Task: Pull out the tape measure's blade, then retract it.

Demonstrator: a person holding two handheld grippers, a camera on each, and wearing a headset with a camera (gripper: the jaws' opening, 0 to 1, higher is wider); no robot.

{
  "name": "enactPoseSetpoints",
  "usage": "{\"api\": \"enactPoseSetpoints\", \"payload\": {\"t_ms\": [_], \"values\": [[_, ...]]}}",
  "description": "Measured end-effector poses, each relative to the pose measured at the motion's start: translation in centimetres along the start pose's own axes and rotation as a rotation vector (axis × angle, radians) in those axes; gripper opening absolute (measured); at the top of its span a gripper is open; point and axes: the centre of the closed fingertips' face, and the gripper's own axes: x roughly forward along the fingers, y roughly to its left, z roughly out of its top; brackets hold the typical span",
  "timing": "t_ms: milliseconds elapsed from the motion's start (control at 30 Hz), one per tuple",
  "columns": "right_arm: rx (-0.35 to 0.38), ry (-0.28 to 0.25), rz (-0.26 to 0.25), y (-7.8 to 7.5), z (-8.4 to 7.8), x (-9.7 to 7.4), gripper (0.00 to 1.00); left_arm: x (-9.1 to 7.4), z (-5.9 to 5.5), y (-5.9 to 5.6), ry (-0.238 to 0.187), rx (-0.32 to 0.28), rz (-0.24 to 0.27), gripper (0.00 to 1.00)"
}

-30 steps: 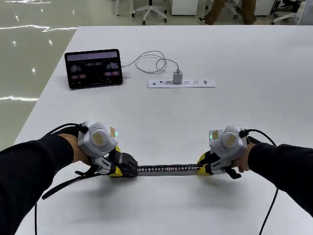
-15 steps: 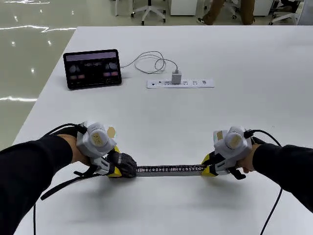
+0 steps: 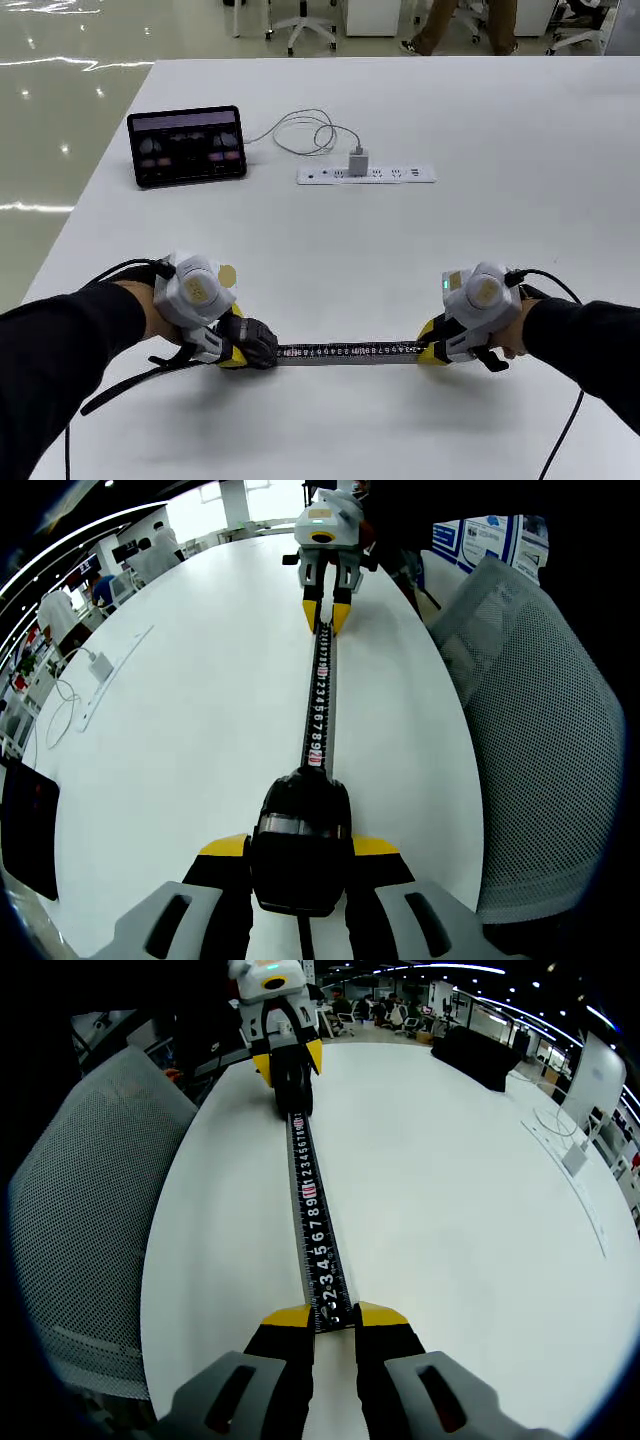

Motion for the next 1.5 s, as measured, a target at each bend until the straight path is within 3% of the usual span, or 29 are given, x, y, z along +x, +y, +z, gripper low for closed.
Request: {"api": "enactPoseSetpoints", "payload": {"t_ms": [1500], "values": [[0.019, 0.032, 0.002, -0.16, -0.58, -0.37, 0.11, 0.1, 0.19, 0.0, -0.017, -0.015, -0.006, 0.32]]}}
